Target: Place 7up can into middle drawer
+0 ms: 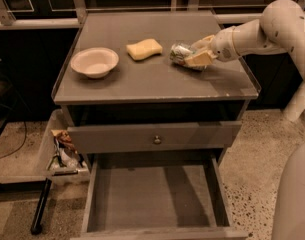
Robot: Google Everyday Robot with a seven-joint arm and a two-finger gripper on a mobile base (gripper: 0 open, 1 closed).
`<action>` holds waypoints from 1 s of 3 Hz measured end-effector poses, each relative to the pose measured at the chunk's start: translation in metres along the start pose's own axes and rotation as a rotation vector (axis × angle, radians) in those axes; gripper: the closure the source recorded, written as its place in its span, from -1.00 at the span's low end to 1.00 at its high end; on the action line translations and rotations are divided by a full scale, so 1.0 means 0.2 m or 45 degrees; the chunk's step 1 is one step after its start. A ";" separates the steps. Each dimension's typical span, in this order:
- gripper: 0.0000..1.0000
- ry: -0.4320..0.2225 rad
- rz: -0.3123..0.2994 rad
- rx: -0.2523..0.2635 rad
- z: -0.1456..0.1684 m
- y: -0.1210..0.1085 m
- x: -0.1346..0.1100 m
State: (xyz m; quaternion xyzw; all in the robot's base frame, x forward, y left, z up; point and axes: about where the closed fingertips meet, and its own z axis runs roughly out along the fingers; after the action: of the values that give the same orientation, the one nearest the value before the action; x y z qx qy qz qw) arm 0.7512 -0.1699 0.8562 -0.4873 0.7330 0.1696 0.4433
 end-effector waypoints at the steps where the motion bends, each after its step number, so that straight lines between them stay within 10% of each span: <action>1: 1.00 0.000 0.000 0.000 -0.01 0.00 -0.02; 3: 1.00 -0.169 -0.097 0.034 -0.33 0.24 -0.04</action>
Offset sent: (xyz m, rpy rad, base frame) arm -0.0912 -0.0228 0.0259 0.0955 -0.1549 0.0684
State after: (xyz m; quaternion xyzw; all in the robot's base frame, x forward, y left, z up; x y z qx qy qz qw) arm 0.6798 -0.1878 0.8896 -0.4964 0.6852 0.1748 0.5034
